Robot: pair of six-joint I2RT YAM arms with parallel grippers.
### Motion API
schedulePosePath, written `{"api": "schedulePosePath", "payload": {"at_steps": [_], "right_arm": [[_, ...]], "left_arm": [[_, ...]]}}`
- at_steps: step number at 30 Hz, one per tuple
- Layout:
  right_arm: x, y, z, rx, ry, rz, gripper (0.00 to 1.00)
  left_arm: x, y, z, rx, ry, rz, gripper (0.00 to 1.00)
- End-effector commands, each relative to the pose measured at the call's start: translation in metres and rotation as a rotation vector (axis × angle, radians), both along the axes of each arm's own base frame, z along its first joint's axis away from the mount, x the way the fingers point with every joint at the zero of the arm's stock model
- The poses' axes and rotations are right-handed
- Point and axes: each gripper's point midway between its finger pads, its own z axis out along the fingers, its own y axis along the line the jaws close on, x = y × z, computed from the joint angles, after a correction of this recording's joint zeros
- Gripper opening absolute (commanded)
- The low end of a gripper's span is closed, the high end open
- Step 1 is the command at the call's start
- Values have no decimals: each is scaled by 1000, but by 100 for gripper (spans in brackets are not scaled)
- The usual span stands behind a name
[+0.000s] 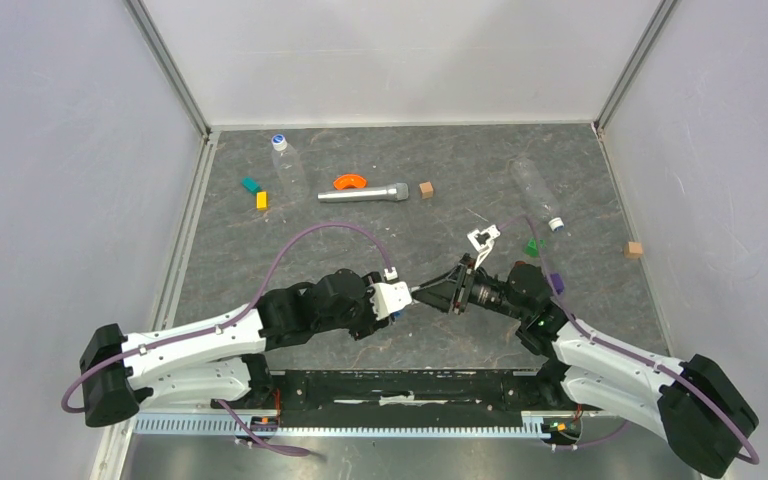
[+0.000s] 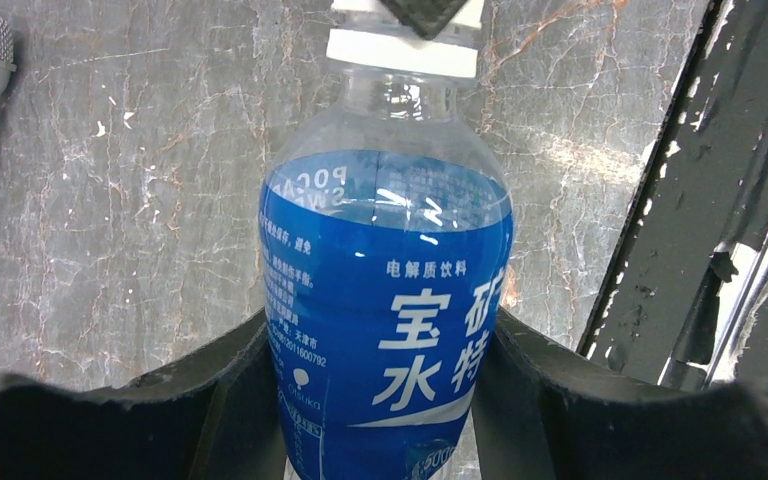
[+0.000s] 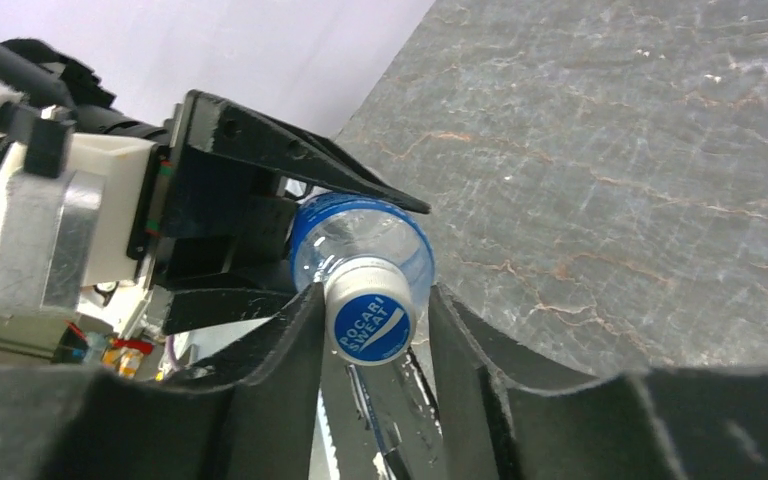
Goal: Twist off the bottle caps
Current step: Unscrew the bottle cap from the plastic bottle.
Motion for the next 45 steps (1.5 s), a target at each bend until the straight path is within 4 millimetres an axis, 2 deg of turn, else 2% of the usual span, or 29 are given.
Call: {"api": "schedulePosePath", "payload": {"at_steps": [1,2,4,6,15,19,21,24,27,31,39,45], "right_arm": [[-3,4,34,103,-75,32,34],[-7,4,37,116,-94,46,25],[-11,4,41,123,-154,73,19],[-15,5,41,98,-242,110,17],[-35,0,19,-122,-1002,336,21],[-28,-3,9,-210,-1207,345,31],[-31,-2,2,-236,-1315,398,32],[-33,-1,3,-232,-1430,422,33],[-32,1,5,-228,-1463,427,32],[-31,2,12,-199,-1415,396,33],[-39,-7,19,-133,-1376,306,31],[-31,-13,21,-159,-1355,225,31]], "left_arm": [[6,-6,21,-49,-49,2,5],[6,-6,22,-49,-51,2,5],[7,-7,24,-54,-55,3,5],[6,-8,25,-59,-53,-3,5],[-1,-16,32,-132,-43,-40,5],[-3,-16,37,-159,-46,-46,5],[-4,-15,37,-164,-44,-44,5],[-5,-14,36,-164,-39,-45,5],[-5,-12,34,-151,-39,-42,5],[-4,-12,31,-139,-35,-39,5],[-4,-13,29,-131,-31,-39,5],[0,-11,29,-123,-42,-19,5]]}}
